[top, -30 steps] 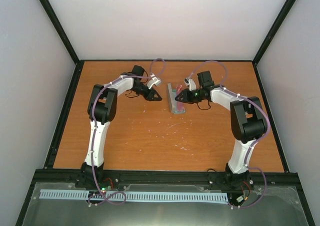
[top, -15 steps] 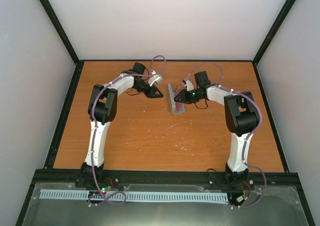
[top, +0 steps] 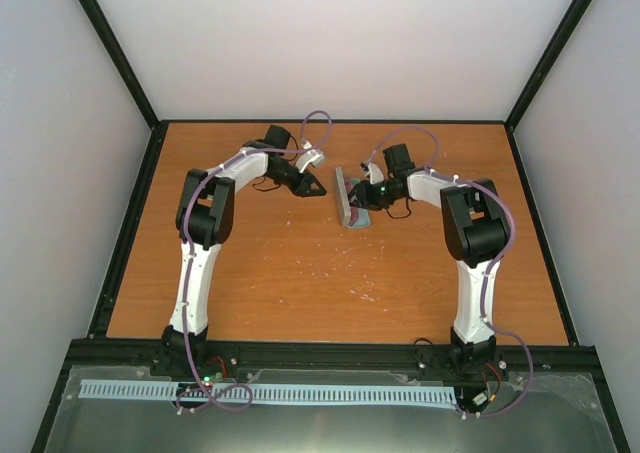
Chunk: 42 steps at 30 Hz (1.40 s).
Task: Organize the sunglasses
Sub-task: Place the sunglasses in the sunglasses case.
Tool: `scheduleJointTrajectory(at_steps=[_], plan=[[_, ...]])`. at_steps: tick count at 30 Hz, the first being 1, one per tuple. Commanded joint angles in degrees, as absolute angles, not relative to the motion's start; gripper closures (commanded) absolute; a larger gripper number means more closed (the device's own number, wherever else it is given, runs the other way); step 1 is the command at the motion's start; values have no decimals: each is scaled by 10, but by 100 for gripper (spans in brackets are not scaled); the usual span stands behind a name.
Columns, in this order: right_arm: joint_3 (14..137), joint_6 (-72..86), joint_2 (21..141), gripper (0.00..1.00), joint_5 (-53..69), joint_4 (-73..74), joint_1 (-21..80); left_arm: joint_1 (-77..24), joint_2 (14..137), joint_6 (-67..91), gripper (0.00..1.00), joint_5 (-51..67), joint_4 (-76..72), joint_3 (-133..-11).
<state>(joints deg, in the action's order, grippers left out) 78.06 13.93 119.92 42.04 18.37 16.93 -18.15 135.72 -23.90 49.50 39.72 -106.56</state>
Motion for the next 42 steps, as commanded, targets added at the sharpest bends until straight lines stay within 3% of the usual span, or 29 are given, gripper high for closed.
scheduleJointTrajectory(at_steps=[1, 19, 28, 38, 42], plan=[[797, 128, 1209, 61, 405, 201, 174, -183, 1362, -234, 82, 503, 395, -1086], [812, 93, 1166, 48, 327, 259, 174, -183, 1362, -233, 82, 507, 395, -1083], [816, 93, 1130, 49, 304, 273, 174, -183, 1360, -233, 82, 507, 395, -1084], [755, 161, 1097, 96, 206, 242, 144, -183, 1352, -233, 83, 504, 400, -1082], [764, 185, 1145, 97, 209, 232, 140, -183, 1339, -236, 85, 501, 406, -1073]])
